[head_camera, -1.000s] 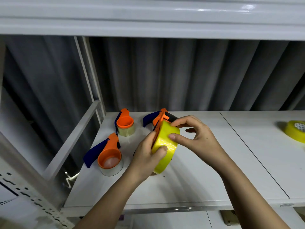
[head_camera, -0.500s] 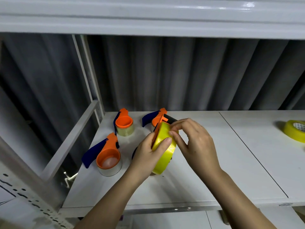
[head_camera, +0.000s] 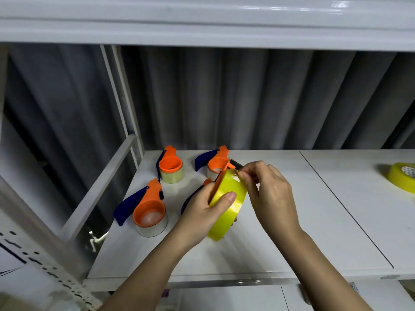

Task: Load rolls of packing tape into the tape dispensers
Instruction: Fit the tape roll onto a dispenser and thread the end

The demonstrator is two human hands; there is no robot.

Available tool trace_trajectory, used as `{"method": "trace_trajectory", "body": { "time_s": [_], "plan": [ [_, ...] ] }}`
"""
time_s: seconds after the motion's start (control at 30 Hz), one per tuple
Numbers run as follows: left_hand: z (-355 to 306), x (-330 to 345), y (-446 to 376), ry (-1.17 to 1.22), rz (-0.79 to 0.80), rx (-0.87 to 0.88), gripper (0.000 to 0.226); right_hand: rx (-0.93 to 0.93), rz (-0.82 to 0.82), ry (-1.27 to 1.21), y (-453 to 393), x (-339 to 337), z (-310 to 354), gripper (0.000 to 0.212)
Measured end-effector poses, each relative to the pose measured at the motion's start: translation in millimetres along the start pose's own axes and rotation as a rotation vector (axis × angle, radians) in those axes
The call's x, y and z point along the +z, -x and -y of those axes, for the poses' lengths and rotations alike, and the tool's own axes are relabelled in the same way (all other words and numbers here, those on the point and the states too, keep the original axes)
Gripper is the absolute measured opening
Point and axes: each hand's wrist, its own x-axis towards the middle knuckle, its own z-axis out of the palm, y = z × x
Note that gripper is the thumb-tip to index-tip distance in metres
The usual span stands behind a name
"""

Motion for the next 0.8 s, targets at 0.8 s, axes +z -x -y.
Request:
{"method": "trace_trajectory", "body": {
  "time_s": [0.8],
  "plan": [
    [-7,-6,11,0.159,0.181,-0.114,0.007,0.150,0.562,-0.738,-31,-29,-31,0.014]
  ]
}}
